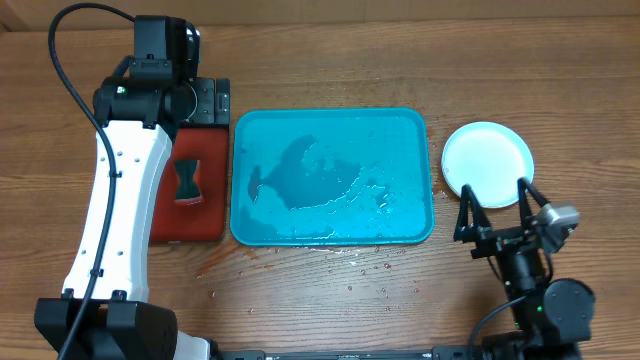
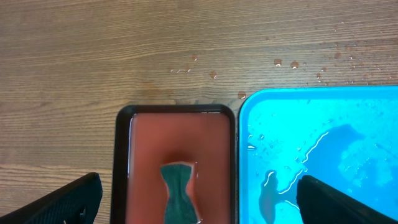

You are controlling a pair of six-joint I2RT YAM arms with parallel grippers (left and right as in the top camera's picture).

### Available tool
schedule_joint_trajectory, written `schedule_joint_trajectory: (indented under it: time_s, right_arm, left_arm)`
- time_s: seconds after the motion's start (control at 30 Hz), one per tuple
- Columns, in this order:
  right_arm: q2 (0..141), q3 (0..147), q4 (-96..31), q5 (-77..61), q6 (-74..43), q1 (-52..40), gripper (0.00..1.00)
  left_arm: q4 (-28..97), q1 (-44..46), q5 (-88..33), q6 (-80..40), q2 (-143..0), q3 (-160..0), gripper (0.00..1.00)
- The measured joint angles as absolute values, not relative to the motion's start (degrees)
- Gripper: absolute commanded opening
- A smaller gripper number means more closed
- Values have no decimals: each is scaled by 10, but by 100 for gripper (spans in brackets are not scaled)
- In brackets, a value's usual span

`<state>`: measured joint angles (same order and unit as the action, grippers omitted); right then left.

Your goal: Clean dirty plates on tray and stack at the side

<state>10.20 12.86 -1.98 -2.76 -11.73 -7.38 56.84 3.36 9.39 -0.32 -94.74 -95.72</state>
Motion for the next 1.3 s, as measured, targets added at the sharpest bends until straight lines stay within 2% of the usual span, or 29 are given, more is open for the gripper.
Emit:
schedule_joint_trajectory:
  time_s: [0.33,0.63,1.3]
  right_arm:
    - [26,10,26,-32,-117,-74,100]
    - [8,10,-48,-40,-117,-74,100]
    - [7,10,-47,-43,-117,-74,100]
  left_arm:
    - [569,34,94,-3,-947,-957,100]
    - [569,34,94,-3,-947,-957,100]
    - [569,34,94,-3,-947,-957,100]
